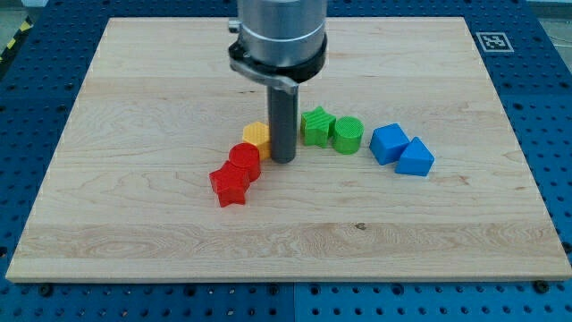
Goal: Move red blocks towards the bottom left of the board
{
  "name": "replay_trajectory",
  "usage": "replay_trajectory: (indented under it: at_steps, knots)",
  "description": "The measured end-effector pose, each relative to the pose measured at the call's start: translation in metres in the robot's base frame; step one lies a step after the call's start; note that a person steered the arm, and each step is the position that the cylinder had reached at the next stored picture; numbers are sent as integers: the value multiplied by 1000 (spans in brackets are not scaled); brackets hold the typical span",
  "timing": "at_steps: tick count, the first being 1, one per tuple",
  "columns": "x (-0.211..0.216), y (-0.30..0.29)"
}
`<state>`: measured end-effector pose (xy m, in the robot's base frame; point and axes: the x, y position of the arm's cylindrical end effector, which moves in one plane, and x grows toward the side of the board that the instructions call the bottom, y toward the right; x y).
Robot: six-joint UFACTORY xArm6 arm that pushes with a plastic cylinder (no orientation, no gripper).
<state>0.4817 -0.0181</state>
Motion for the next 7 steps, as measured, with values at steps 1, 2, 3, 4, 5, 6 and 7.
replay_trajectory:
  at_steps: [1, 2, 3, 4, 5, 6, 7]
  knots:
    - [10, -18]
    - [-6, -19]
    - [-12, -19]
    - [-11, -22]
    - [4, -26]
    - [33, -26]
    - [65, -26]
